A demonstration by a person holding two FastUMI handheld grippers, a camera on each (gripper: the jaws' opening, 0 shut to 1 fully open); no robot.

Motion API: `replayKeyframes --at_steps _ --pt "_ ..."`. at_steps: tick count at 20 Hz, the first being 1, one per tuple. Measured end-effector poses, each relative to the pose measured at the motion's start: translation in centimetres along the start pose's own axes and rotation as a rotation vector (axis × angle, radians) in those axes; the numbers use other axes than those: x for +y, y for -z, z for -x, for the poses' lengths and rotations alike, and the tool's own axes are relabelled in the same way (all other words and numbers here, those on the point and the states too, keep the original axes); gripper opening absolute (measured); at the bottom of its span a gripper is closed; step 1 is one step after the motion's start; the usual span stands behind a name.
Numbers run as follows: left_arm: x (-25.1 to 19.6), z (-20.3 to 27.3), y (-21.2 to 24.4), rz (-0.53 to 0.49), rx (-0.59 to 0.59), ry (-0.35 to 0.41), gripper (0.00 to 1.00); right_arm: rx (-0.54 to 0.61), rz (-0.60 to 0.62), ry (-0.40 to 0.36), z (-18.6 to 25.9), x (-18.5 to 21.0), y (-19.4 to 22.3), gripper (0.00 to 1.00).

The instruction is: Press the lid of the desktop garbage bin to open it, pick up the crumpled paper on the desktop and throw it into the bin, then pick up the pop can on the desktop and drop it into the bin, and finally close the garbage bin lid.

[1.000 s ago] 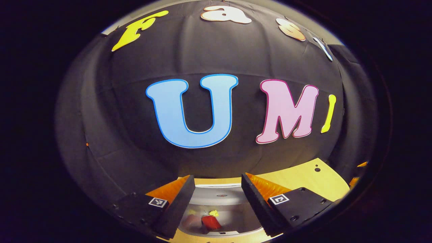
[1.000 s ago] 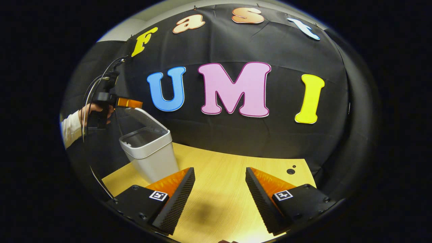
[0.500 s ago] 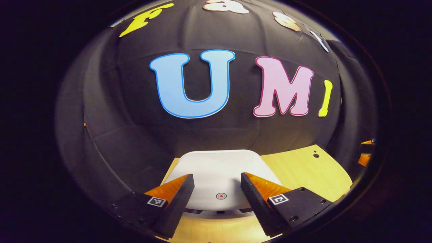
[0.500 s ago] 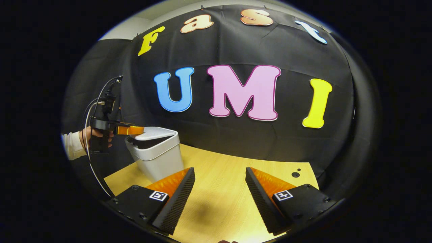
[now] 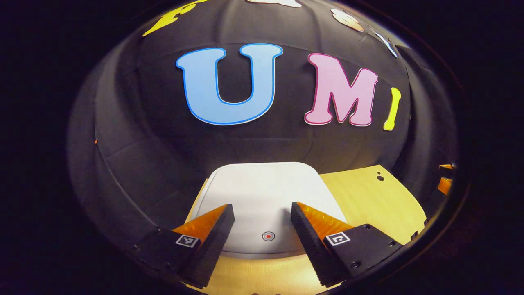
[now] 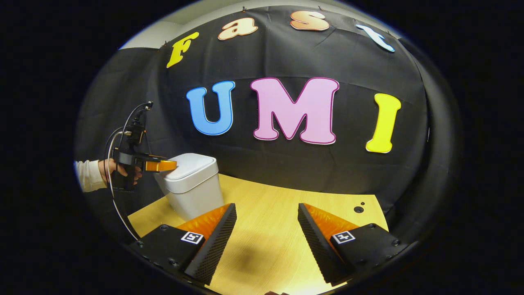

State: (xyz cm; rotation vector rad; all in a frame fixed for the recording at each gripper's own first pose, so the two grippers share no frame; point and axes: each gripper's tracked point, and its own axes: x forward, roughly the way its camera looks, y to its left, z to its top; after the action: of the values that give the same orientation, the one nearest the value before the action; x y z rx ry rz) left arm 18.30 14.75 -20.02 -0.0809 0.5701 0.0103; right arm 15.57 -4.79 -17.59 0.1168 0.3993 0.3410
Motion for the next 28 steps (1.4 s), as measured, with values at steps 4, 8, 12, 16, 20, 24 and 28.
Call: replayKeyframes --at_steps 4,8,12,16,20,24,28 --pt "-0.1 -0.2 0.3 -0.053 0.011 0.000 0.95 0.009 0.015 -0.006 0.1 0.5 0.5 0.98" --pt "-0.3 -0.1 -0.7 -0.038 -0.032 0.017 0.92 -0.003 0.023 -0.024 0.3 1.4 -0.2 0.98" --pt "-0.9 0.9 -2.4 -0.053 -0.068 -0.018 0.95 -0.022 0.042 -0.020 0.7 1.4 -1.6 0.97" --pt "-2.5 4.0 -4.3 -0.073 -0.146 -0.012 0.96 -0.056 0.039 -0.006 1.4 1.8 -3.3 0.97" --pt "-5.4 7.9 -6.4 -0.060 -0.238 0.008 0.95 -0.109 0.066 0.073 2.1 1.3 -4.8 0.98" --pt "-8.7 11.9 -8.5 -0.045 -0.365 0.043 0.94 -0.163 0.042 0.122 2.9 2.2 -6.7 0.97" --pt "-11.3 15.1 -8.6 -0.033 -0.389 0.082 0.94 -0.205 0.031 0.172 4.0 2.5 -8.5 0.97"
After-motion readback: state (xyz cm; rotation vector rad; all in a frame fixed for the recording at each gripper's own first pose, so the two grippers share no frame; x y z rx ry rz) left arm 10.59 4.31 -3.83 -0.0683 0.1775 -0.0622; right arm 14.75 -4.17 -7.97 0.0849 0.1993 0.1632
